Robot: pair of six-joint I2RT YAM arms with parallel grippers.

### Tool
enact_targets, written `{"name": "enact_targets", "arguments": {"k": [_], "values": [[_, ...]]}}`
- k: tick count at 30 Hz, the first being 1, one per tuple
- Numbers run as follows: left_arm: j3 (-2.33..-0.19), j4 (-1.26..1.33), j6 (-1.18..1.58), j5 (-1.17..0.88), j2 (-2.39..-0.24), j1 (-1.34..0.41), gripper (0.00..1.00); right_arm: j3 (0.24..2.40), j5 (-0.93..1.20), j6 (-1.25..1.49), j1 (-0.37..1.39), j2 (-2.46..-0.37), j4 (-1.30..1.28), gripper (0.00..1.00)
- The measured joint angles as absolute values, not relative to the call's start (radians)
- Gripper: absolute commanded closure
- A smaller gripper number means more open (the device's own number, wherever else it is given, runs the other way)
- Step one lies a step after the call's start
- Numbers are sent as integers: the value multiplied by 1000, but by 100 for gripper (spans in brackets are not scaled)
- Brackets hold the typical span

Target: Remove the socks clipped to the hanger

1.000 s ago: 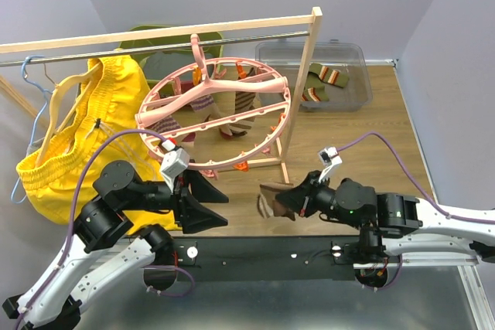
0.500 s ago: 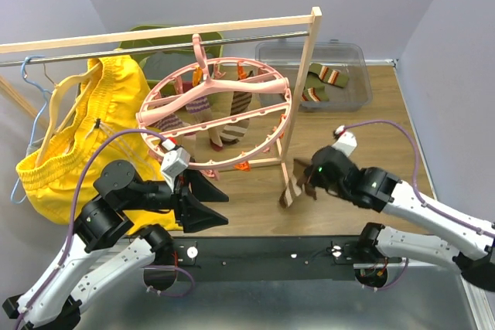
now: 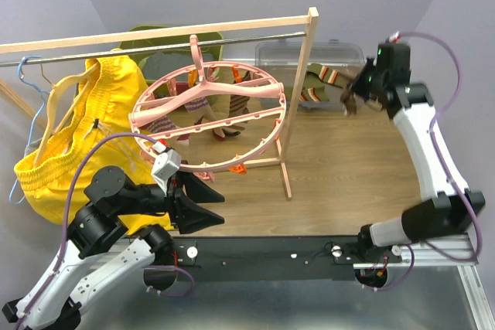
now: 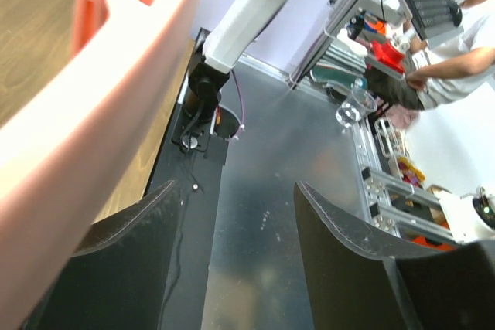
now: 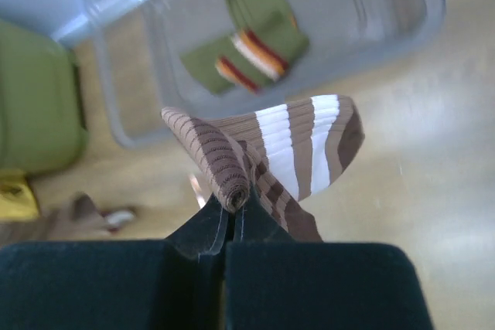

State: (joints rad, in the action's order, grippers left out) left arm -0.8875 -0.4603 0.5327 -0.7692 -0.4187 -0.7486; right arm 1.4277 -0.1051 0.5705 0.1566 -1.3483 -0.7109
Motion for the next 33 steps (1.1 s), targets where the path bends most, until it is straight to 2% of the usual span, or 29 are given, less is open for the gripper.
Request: {"name": "enact_targets", "arguments": {"k": [3, 4, 5, 7, 8, 9, 11, 12, 14, 15, 20, 25, 30, 33], "values": [[-899, -474, 543, -749, -394, -749, 33, 1633, -23, 519, 93, -1509, -685, 99], [-909, -482, 546, -741, -386, -749, 32, 1702, 7, 506, 80, -1570, -686, 96], [-915, -485, 546, -736, -382, -749, 33, 1739, 20, 500, 72, -1606, -683, 77], [-934, -502, 548, -722, -368, -749, 33, 1825, 49, 488, 64, -1691, -691, 52], [-941, -509, 548, -715, -364, -749, 33, 1865, 62, 481, 63, -1726, -698, 35], [-949, -518, 547, -709, -360, -749, 33, 1959, 87, 476, 62, -1813, -712, 31], [-966, -535, 546, -694, -356, -749, 33, 2027, 112, 459, 62, -1887, -724, 27], [-974, -545, 544, -688, -356, -749, 32, 2051, 124, 458, 62, -1919, -736, 21], [-984, -563, 538, -675, -356, -749, 33, 2051, 143, 453, 62, -1954, -760, 20], [-990, -575, 528, -662, -356, -749, 33, 2022, 149, 449, 63, -1951, -760, 12], [-993, -601, 496, -635, -357, -749, 34, 1741, 161, 434, 64, -1797, -758, 12], [-993, -607, 475, -627, -357, -749, 38, 1380, 175, 436, 112, -1465, -706, 10], [-992, -594, 475, -627, -357, -749, 43, 1150, 194, 498, 321, -1185, -653, 11], [-991, -584, 474, -625, -357, -749, 46, 1065, 186, 559, 464, -1122, -630, 11]]}}
